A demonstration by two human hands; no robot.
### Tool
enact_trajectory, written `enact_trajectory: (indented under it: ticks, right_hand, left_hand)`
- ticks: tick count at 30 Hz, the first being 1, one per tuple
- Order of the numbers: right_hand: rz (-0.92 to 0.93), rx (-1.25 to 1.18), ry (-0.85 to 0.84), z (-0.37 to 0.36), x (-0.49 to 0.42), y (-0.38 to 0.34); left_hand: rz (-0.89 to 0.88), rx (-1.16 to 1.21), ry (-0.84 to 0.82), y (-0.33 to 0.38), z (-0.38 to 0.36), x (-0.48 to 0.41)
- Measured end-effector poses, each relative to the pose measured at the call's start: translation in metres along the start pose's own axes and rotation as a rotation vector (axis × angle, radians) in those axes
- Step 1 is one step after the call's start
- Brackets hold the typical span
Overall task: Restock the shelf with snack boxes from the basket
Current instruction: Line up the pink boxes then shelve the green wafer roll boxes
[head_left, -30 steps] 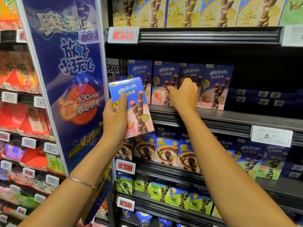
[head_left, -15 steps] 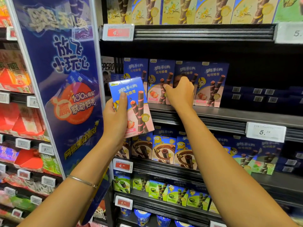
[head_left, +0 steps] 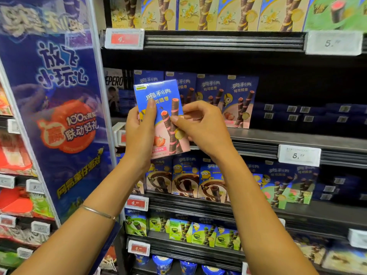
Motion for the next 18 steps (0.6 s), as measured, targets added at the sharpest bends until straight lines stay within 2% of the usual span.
enact_trajectory:
  ticks: [4,9,11,14,18]
  right_hand:
    - [-0.122,-0.012,-0.057,0.016,0.002,0.009]
    - [-0.171,-0.040,-0.084,0.035,0.005,0.014]
    - [-0.205,-0.074,-0.078,0.043,0.006,0.016]
    - [-0.234,-0.135,0.019,0.062,0.000,0.025]
    - [-0.274,-0.096,0.225,0.083,-0.021,0.045]
  left_hand:
    - [-0.017,0.025,-0.058,-0.002,-0.017,0.000]
    - [0.016,0.100,-0.113,-0.007,-0.034,0.005]
    - [-0.013,0.052,-0.080,-0.009,-0.034,0.001]
    - [-0.101,-0.098,0.003,-0.012,-0.029,-0.010]
    - [-0.153,-0.147,0.040,-0.011,-0.019,-0.020]
Point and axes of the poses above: each hand's wrist, its own x-axis away from the middle knuckle, its own z-axis out of the back of the hand, y = z × x, the point moved 2 cm from there along -x, towards the middle knuckle, and after that the axes turned 12 degrees about x, right-handed, at the moved point
